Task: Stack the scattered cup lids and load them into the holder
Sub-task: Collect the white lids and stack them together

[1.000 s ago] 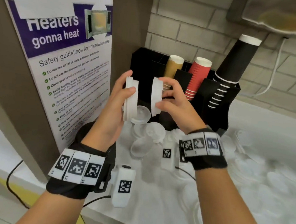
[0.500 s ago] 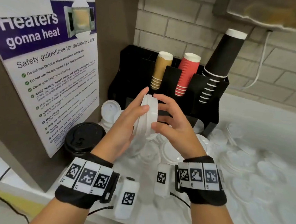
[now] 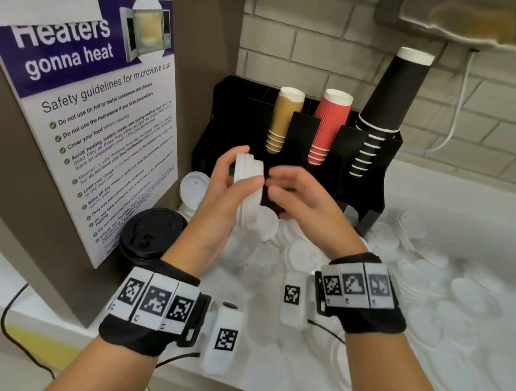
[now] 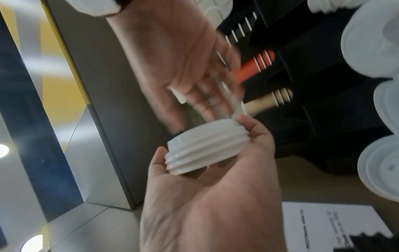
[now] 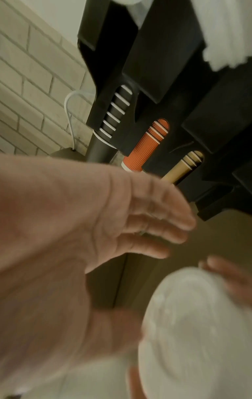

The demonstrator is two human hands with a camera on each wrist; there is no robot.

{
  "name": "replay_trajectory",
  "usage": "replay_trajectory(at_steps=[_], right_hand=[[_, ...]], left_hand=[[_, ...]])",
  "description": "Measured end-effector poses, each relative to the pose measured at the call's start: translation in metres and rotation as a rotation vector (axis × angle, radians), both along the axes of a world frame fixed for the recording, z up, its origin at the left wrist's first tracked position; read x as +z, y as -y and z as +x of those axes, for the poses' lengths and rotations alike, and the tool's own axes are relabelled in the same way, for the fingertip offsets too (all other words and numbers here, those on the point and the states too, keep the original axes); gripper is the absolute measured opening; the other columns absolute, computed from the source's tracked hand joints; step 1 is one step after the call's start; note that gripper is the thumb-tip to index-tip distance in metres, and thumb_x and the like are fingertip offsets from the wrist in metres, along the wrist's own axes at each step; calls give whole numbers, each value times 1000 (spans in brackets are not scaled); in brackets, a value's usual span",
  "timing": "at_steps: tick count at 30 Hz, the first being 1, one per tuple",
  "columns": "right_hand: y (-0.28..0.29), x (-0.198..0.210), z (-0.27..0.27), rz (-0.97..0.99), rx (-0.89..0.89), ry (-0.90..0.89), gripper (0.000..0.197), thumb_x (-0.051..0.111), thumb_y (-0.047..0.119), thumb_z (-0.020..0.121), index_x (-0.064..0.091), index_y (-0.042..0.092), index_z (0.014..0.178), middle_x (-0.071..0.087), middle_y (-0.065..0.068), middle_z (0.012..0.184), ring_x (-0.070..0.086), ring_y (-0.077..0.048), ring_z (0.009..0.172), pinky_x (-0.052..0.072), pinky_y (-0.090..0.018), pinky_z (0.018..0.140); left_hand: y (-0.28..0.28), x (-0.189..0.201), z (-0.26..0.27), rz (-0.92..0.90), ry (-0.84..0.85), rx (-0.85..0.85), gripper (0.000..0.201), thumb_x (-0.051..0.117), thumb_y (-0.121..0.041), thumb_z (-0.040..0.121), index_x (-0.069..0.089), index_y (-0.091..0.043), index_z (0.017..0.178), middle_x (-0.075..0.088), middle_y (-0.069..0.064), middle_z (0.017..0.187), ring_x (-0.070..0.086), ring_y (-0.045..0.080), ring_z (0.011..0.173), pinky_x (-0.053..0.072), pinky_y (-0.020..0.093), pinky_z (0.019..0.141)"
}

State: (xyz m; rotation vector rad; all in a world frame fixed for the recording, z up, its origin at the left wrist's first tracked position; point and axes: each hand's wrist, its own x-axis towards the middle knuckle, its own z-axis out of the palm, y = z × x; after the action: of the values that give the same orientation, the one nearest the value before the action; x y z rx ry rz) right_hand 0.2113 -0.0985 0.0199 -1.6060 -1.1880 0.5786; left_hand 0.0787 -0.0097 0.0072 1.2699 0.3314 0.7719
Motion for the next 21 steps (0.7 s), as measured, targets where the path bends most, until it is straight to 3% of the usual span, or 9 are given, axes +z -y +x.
replay_trajectory(at_steps=[2,4,6,9,11,15,18,21], right_hand=[[-10,-2,11,-324,13,371,21,55,23,95,67,17,111,64,2,113,58,-13,107,47,-32,92],[-22,-12,10,-785,127,762,30,45,25,97,66,18,118,55,-4,122,47,-24,117,43,-36,95],[-29,-25,1,-1003,229,945,36,43,27,97,58,24,129,46,-7,131,38,-30,123,37,-40,100],[-34,-39,-6,-939,301,867,48,50,29,94,43,35,141,42,-7,133,34,-28,127,35,-38,101],[-35,-43,-5,-878,266,857,60,60,37,89,37,34,144,44,-7,131,35,-27,126,38,-37,96],[-39,-55,-9,-985,260,1044,84,77,47,71,33,28,141,52,-7,124,39,-27,123,35,-36,92],[-40,-63,-11,-1018,281,1097,84,79,41,71,32,29,141,53,-6,123,40,-28,121,35,-37,93],[-37,-59,-7,-1009,282,1031,79,76,39,73,33,33,139,48,-5,124,41,-28,119,34,-35,88]], left_hand=[[-8,-1,-2,-6,14,49,63,66,-44,68,49,-39,129,60,-13,97,58,4,87,45,28,79],[-15,-2,-4,-26,22,61,52,62,-38,76,50,-42,126,62,-20,86,59,-1,79,44,24,75],[-19,-2,-5,-16,26,64,48,59,-36,78,50,-42,125,63,-22,85,60,-3,77,45,22,73],[-20,-1,-8,6,18,54,53,64,-39,73,51,-43,124,63,-21,89,59,-2,80,45,23,75],[-20,-2,-8,3,19,52,57,66,-41,70,50,-43,125,62,-20,90,59,-1,81,45,22,75],[-21,-7,-9,-17,23,51,55,61,-37,75,49,-41,129,62,-19,91,59,-2,81,46,21,73],[-21,-7,-9,-9,22,40,56,63,-38,74,49,-43,127,62,-21,93,59,-3,85,46,21,75],[-23,-5,-11,-6,26,36,56,66,-39,72,50,-43,126,64,-24,89,60,-5,83,47,20,74]])
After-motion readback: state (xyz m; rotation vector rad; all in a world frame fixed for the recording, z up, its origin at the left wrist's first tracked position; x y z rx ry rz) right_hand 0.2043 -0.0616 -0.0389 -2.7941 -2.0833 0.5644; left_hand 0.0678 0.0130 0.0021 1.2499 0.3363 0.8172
